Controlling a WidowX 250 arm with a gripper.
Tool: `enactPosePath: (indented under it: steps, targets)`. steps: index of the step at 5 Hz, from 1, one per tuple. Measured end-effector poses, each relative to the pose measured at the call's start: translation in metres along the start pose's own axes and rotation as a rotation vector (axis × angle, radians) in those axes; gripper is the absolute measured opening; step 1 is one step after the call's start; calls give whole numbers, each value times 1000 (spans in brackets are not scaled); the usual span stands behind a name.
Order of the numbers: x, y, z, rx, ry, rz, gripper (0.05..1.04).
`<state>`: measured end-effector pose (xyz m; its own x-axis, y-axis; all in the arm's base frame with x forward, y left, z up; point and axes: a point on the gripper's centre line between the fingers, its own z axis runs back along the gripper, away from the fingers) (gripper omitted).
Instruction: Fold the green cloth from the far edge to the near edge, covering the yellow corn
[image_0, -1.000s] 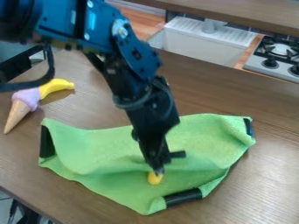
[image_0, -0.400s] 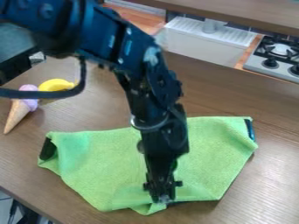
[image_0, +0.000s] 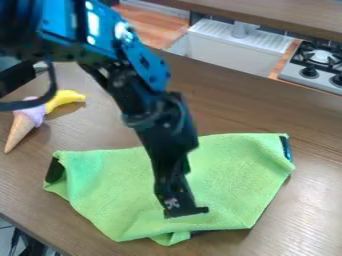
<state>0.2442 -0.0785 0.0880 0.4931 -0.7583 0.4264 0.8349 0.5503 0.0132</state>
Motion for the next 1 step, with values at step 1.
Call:
enactPosePath:
  steps: [1]
  targets:
    - [0, 0, 1, 1, -2, -8, 1001]
